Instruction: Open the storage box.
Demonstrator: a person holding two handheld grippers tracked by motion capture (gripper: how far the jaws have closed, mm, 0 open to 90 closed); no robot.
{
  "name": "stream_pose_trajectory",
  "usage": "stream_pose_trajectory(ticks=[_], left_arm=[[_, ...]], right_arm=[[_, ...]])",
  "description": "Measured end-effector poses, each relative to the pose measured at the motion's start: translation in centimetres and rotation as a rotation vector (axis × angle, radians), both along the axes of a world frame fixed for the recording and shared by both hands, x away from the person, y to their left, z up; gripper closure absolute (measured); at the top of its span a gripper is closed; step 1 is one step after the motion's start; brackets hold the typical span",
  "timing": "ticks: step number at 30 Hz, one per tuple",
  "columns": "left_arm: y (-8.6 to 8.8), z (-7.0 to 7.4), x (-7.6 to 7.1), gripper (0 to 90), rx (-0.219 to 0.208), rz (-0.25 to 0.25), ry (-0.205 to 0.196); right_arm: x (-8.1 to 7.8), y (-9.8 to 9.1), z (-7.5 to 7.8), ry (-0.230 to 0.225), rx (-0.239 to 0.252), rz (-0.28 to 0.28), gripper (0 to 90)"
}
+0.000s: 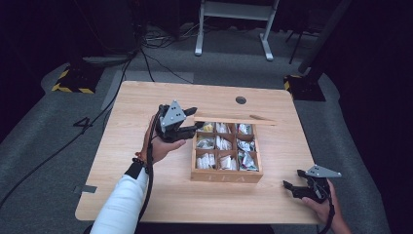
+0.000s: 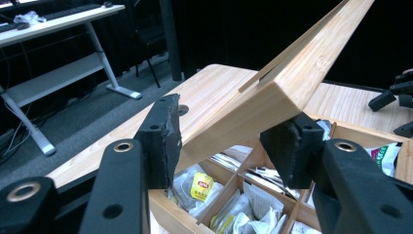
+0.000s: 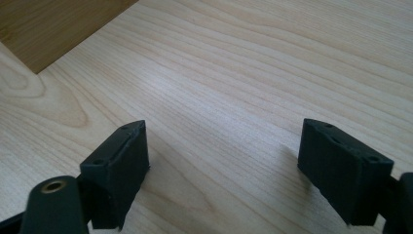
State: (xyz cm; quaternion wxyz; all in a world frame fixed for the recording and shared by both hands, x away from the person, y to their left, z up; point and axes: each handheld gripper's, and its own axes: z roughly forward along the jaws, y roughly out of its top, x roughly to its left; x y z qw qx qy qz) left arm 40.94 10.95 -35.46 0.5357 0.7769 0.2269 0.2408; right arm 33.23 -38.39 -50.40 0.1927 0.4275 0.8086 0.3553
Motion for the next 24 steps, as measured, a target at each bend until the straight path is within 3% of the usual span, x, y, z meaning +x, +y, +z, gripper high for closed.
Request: stream_pose_trajectory(ticks=[4,9,11,12,14,15,16,17,19,24], left_arm=[[0.0,0.2,0.2,53.5,-0.008,-0.006,0.002],[-0.2,0.5,0.5,54.9,-0.007,-0.006,0.004],[-0.3,0.5,0.6,54.9,-0.005,-0.011,0.003],[-0.4,0.5,0.6,54.8,-0.008,-0.008,0.004],[-0.5,0.5,0.6,54.7,-0.006,-0.007,0.000],[-0.5,0.5,0.7,54.5,-0.013,-0.008,0.004],[-0.5,0.5,0.7,54.5,-0.013,-0.008,0.004],[-0.4,0.6,0.8,54.5,-0.018,-0.011,0.008],[-0.4,0.6,0.9,54.5,-0.019,-0.014,0.009],[-0.4,0.8,1.2,54.6,-0.031,-0.014,0.010]], right_arm=[[0.1,-0.3,0.5,-0.019,0.016,-0.019,24.9],[0.4,1.0,4.9,-0.145,0.050,0.012,26.6],[0.5,1.4,5.6,-0.158,0.049,0.023,26.9],[1.4,2.7,7.5,-0.185,0.042,0.043,28.9],[1.7,3.2,8.1,-0.197,0.036,0.051,29.1],[2.7,4.8,9.7,-0.233,0.044,0.094,30.8],[2.7,4.8,9.7,-0.233,0.044,0.094,30.8],[3.8,6.1,10.9,-0.257,0.064,0.122,31.7],[4.7,7.2,11.7,-0.269,0.080,0.138,31.8],[7.1,9.4,13.4,-0.318,0.115,0.148,33.8]])
